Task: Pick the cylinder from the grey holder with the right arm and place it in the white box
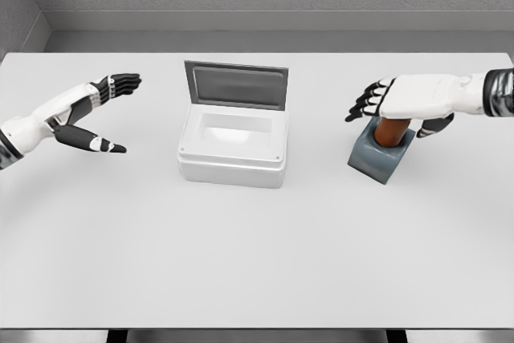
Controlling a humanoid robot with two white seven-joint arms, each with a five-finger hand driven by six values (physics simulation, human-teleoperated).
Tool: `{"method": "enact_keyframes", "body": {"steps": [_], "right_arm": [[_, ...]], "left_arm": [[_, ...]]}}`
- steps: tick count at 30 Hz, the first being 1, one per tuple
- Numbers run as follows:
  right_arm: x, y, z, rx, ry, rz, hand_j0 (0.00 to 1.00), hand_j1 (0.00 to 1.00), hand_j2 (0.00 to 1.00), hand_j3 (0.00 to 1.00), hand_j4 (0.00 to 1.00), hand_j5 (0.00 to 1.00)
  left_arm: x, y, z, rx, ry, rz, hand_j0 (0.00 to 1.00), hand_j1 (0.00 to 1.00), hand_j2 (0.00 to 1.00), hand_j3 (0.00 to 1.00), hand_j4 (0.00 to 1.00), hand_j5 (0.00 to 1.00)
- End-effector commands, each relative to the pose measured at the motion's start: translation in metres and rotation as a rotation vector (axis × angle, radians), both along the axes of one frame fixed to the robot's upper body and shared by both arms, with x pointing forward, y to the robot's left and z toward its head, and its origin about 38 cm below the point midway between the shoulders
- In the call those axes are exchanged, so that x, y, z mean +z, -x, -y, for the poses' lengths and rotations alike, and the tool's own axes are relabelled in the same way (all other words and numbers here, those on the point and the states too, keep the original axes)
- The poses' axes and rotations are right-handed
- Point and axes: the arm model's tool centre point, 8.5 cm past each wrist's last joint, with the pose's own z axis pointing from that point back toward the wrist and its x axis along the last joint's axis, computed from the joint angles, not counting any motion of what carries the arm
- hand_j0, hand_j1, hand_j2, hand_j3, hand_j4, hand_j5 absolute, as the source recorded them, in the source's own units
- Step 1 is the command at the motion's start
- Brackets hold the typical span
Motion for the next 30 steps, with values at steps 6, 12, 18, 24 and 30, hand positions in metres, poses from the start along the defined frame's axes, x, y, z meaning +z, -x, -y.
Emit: {"method": "enact_keyframes", "body": {"steps": [6, 12, 18, 24, 30], "right_arm": [[-0.0019, -0.0003, -0.0039, 0.005, -0.007, -0.006, 1.00, 1.00, 1.00, 1.00, 1.00, 1.00], [-0.0019, -0.0003, -0.0039, 0.005, -0.007, -0.006, 1.00, 1.00, 1.00, 1.00, 1.00, 1.00], [-0.0024, -0.0012, -0.0023, 0.000, -0.007, -0.007, 1.00, 1.00, 1.00, 1.00, 1.00, 1.00], [-0.0022, -0.0020, -0.0011, -0.005, -0.006, -0.007, 0.65, 0.65, 0.65, 0.65, 0.65, 0.65], [-0.0018, -0.0014, -0.0031, 0.001, -0.009, -0.007, 0.25, 0.25, 0.25, 0.25, 0.25, 0.25]], "left_arm": [[-0.0016, -0.0002, -0.0046, 0.008, -0.010, -0.011, 1.00, 1.00, 1.00, 1.00, 1.00, 1.00], [-0.0022, -0.0003, 0.0008, -0.005, -0.004, -0.008, 1.00, 1.00, 1.00, 1.00, 1.00, 1.00], [-0.0031, 0.0001, 0.0031, -0.016, -0.012, -0.006, 1.00, 1.00, 1.00, 1.00, 1.00, 1.00], [-0.0044, 0.0015, 0.0050, -0.040, -0.019, -0.017, 1.00, 1.00, 1.00, 1.00, 1.00, 1.00], [-0.0044, 0.0015, 0.0050, -0.040, -0.019, -0.017, 1.00, 1.00, 1.00, 1.00, 1.00, 1.00]]}}
